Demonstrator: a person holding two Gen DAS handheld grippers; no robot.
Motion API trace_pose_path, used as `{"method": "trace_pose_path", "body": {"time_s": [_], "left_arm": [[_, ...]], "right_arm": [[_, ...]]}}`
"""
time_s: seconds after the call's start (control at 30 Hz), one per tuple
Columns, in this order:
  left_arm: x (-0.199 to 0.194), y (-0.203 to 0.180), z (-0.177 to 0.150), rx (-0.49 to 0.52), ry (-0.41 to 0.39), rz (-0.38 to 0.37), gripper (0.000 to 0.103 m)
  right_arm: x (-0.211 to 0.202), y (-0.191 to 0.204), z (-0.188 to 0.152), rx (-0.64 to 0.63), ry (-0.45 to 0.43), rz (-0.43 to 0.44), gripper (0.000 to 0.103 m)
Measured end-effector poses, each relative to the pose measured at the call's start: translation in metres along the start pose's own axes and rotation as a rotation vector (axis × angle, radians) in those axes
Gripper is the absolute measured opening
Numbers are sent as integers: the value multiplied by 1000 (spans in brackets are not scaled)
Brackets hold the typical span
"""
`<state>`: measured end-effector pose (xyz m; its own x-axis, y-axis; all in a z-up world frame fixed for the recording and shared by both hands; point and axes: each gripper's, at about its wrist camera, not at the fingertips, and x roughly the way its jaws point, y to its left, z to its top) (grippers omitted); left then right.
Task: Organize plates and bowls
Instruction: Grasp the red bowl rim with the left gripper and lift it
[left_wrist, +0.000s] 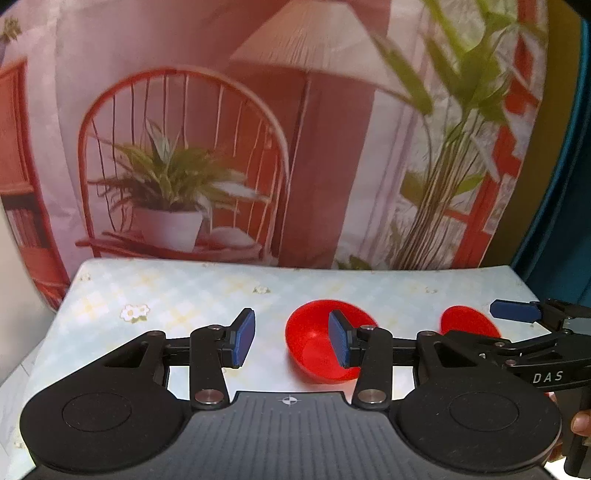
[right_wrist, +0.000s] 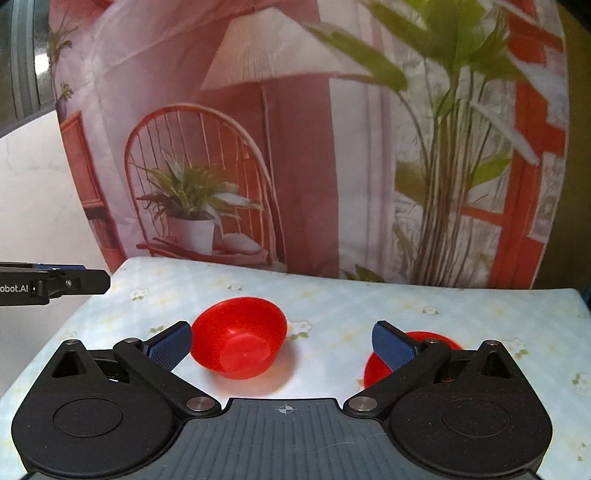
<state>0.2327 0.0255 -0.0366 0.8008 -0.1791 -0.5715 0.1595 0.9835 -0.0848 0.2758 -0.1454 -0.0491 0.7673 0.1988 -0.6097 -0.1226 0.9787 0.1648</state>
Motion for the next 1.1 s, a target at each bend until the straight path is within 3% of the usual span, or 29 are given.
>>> {"method": "trace_pose_path", "body": {"time_s": [0.13, 0.2, 0.27, 0.33, 0.47, 0.63, 0.7, 0.73, 0.77, 0.9, 1.1], "left_arm": [[31, 9, -3, -34, 65, -10, 46], [47, 11, -6, -33, 89, -19, 46], [63, 12, -9, -36, 114, -25, 46], [76, 13, -14, -47, 135, -39, 46], [100, 16, -22, -67, 174, -57, 46], [123, 21, -30, -90, 209, -72, 45], [128, 21, -33, -92, 218, -79, 33], [130, 20, -33, -87, 223, -84, 17], [130, 18, -34, -75, 226, -93, 11], [125, 12, -35, -38, 231, -79, 10], [107, 9, -29, -45, 231, -89, 11]], "right_arm": [[24, 2, 1, -19, 26, -3, 102], [36, 3, 1, -29, 45, -12, 97], [51, 3, -1, -32, 71, -23, 80], [65, 1, -3, -19, 91, -23, 73], [86, -4, -9, 16, 117, -7, 59], [106, -8, -13, 44, 147, 3, 50], [112, -9, -14, 63, 158, 9, 45], [115, -10, -15, 71, 164, 14, 41], [116, -10, -15, 77, 169, 20, 35], [117, -8, -16, 85, 177, 50, 13], [101, -9, -11, 97, 157, 66, 9]]}}
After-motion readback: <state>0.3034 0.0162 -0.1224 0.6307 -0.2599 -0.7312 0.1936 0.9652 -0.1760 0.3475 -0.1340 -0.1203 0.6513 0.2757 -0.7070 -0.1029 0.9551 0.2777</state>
